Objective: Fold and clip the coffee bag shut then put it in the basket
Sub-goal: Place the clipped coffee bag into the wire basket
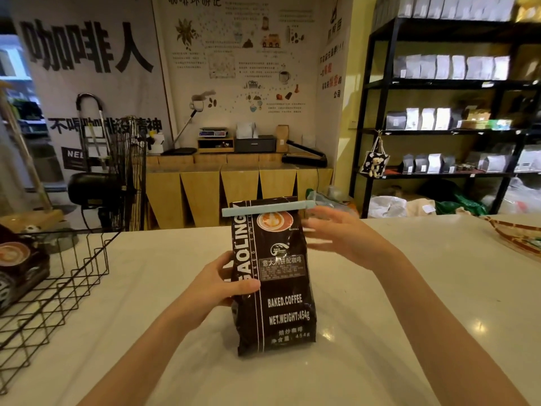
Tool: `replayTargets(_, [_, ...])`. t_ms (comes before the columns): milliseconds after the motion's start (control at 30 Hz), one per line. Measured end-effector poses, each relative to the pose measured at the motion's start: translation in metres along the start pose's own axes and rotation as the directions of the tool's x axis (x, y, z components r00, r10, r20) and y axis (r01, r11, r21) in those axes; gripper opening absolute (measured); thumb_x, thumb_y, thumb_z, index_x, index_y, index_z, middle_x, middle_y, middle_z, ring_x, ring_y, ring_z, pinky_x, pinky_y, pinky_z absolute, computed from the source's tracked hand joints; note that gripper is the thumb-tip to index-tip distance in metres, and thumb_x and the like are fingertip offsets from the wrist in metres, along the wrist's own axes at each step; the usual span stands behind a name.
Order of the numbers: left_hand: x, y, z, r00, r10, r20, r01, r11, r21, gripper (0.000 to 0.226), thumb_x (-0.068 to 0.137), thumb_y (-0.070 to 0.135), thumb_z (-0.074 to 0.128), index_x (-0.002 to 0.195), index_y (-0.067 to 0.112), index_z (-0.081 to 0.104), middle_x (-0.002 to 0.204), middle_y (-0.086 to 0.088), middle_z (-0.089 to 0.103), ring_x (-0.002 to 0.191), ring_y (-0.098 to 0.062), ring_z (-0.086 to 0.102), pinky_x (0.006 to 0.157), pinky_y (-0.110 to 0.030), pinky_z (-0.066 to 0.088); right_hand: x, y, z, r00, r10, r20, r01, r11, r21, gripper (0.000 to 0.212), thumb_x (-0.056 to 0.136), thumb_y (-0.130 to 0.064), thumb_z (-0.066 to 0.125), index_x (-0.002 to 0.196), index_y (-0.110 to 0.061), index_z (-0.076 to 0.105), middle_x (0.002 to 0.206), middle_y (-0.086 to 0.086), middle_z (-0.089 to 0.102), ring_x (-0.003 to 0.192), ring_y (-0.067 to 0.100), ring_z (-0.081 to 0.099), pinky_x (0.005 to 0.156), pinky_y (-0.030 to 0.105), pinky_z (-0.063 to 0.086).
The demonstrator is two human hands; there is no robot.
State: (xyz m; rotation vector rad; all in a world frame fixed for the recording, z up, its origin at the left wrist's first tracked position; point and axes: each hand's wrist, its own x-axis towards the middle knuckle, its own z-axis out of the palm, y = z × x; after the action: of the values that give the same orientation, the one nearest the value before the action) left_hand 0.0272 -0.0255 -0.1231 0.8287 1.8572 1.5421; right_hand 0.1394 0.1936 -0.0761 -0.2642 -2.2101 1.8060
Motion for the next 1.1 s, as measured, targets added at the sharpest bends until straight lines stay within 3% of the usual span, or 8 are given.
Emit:
replayTargets(100, [0.002,0.0,0.0,0.999,-0.031,-0.018,0.03,0.998,-0.047,0.084,0.026,0.042,0.086,0.103,0.037,0.053,0.104,0.0,0.07,0.098,-0.022,0.066,0.088,-0.049,0.051,0.001,0.009,0.002,0.948,0.275,0.163,-0.249,0.955,-0.162,0.078,0.066,-0.038,0.073,0.133,-0.017,0.038,0.124,0.008,0.06,0.11,0.024,0.06,0.095,0.043,0.049])
replayTargets(200, [0.0,0.001,-0.001,0.998,-0.051,-0.03,0.049,0.997,-0.067,0.086,0.034,0.038,0.087,0.112,0.03,0.053,0.105,-0.004,0.07,0.098,-0.024,0.066,0.089,-0.05,0.051,0.003,0.017,0.016,0.888,0.387,0.25,-0.333,0.914,-0.232,0.046,0.077,-0.033,0.069,0.115,-0.016,0.049,0.116,0.008,0.063,0.106,0.023,0.062,0.091,0.039,0.052])
replayTargets(300, [-0.003,0.008,-0.006,0.994,-0.072,-0.088,0.063,0.993,-0.105,0.07,0.048,0.027,0.082,0.11,0.026,0.05,0.103,-0.007,0.069,0.095,-0.025,0.066,0.085,-0.047,0.052,0.008,0.017,0.028,0.92,0.344,0.187,-0.316,0.934,-0.167,0.035,0.077,-0.03,0.069,0.104,-0.012,0.056,0.107,0.007,0.067,0.1,0.022,0.065,0.085,0.034,0.055])
replayTargets(567, [-0.036,0.065,-0.052,0.908,0.037,-0.417,-0.086,0.991,-0.099,0.06,0.05,0.028,0.077,0.104,0.02,0.052,0.093,0.002,0.066,0.084,-0.013,0.063,0.067,-0.03,0.049,0.035,-0.037,0.083,0.98,0.127,0.156,-0.135,0.99,0.046,0.059,0.06,-0.035,0.073,0.109,-0.007,0.056,0.106,0.01,0.069,0.099,0.023,0.066,0.087,0.037,0.053])
replayTargets(733, [-0.08,0.089,-0.101,0.746,0.159,-0.647,-0.222,0.975,-0.017,0.064,0.039,0.032,0.077,0.099,0.022,0.058,0.099,0.004,0.068,0.09,-0.012,0.065,0.072,-0.03,0.051,0.07,-0.082,0.152,0.959,-0.021,0.284,-0.036,0.981,0.193,0.036,0.08,-0.025,0.065,0.112,-0.008,0.058,0.108,0.008,0.068,0.101,0.021,0.065,0.083,0.031,0.052])
replayTargets(833, [-0.108,0.095,-0.133,0.622,0.204,-0.756,-0.261,0.964,0.046,0.067,0.041,0.03,0.078,0.104,0.022,0.057,0.105,0.004,0.067,0.092,-0.012,0.065,0.073,-0.031,0.052,0.086,-0.104,0.203,0.936,-0.086,0.341,0.023,0.982,0.185,0.041,0.081,-0.03,0.065,0.117,-0.014,0.056,0.11,0.004,0.067,0.102,0.019,0.063,0.079,0.032,0.052])
replayTargets(1000, [-0.147,0.086,-0.18,0.376,0.234,-0.897,-0.204,0.965,0.166,0.069,0.052,0.019,0.081,0.115,0.02,0.052,0.092,0.016,0.059,0.083,0.001,0.056,0.073,-0.025,0.049,0.105,-0.126,0.289,0.885,-0.17,0.434,0.144,0.985,0.091,0.037,0.08,-0.037,0.065,0.109,-0.015,0.06,0.104,0.0,0.069,0.095,0.014,0.064,0.084,0.033,0.052])
replayTargets(1100, [-0.166,0.069,-0.206,0.278,0.216,-0.936,-0.132,0.974,0.185,0.068,0.057,0.018,0.081,0.116,0.021,0.05,0.107,0.009,0.059,0.098,-0.01,0.057,0.081,-0.031,0.048,0.111,-0.128,0.336,0.843,-0.163,0.513,0.125,0.986,0.108,0.038,0.08,-0.034,0.065,0.111,-0.013,0.061,0.108,0.003,0.068,0.1,0.017,0.064,0.091,0.036,0.05])
